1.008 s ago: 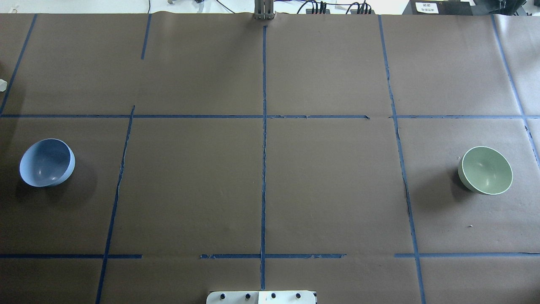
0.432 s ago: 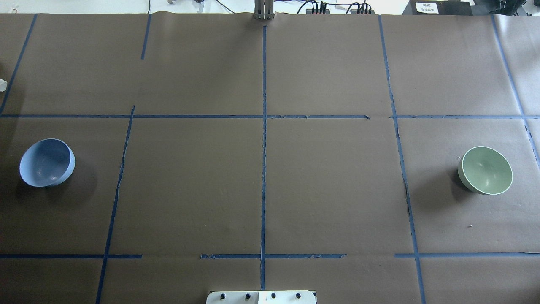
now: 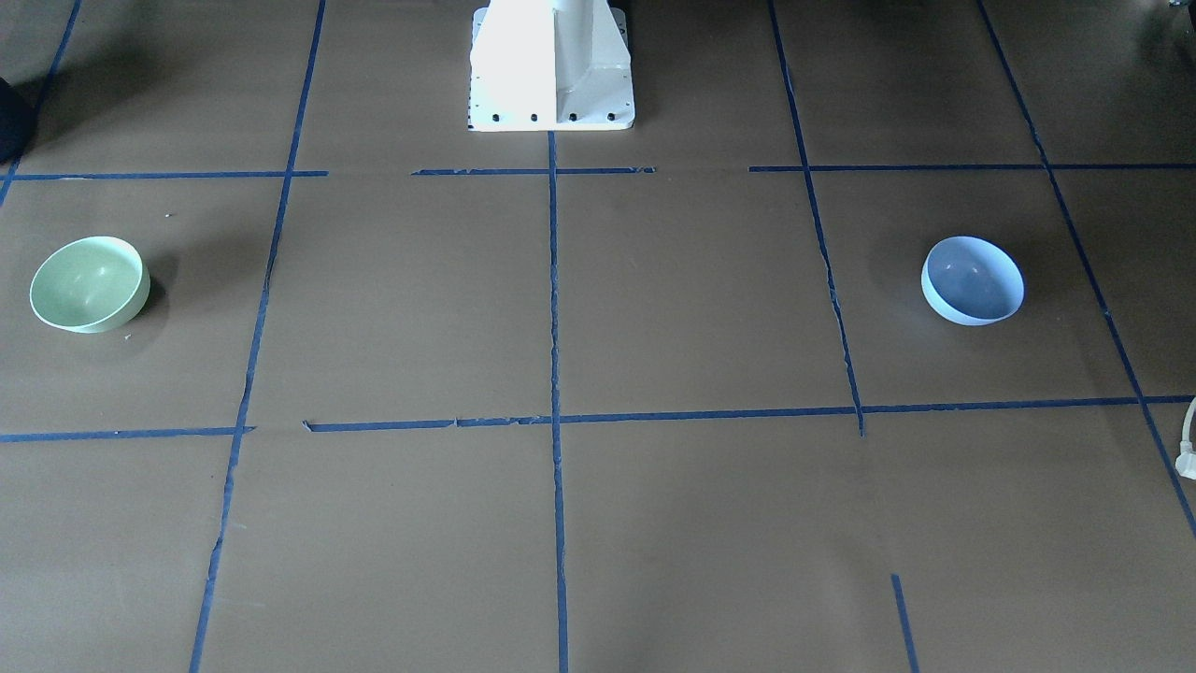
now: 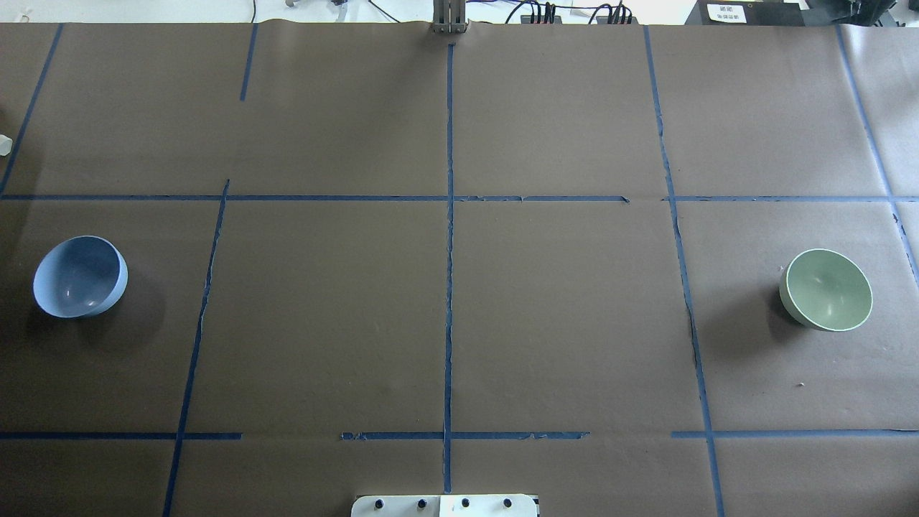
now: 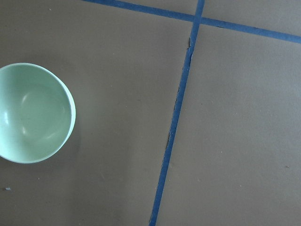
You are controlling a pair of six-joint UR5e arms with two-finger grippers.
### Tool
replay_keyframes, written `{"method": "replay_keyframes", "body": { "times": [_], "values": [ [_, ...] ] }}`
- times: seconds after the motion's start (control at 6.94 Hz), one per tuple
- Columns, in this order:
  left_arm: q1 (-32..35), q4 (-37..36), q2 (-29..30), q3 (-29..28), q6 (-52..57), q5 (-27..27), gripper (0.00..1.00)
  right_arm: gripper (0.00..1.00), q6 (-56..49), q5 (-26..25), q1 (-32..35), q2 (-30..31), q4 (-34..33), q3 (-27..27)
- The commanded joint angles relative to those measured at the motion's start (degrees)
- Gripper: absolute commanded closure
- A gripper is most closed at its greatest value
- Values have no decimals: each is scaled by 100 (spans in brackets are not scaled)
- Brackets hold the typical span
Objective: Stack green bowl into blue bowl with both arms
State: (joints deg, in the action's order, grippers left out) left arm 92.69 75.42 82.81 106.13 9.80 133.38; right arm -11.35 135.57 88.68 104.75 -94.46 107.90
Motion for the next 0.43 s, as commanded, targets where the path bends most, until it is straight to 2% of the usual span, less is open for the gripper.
{"method": "replay_keyframes", "body": {
  "times": [0.0, 0.29],
  "values": [
    [-14, 121, -45, 30, 13, 21, 0, 0, 10, 22, 0, 10, -2, 29],
    [-32, 191, -54, 65, 22, 21, 0, 0, 10, 13, -9, -25, 16, 55]
  ]
}}
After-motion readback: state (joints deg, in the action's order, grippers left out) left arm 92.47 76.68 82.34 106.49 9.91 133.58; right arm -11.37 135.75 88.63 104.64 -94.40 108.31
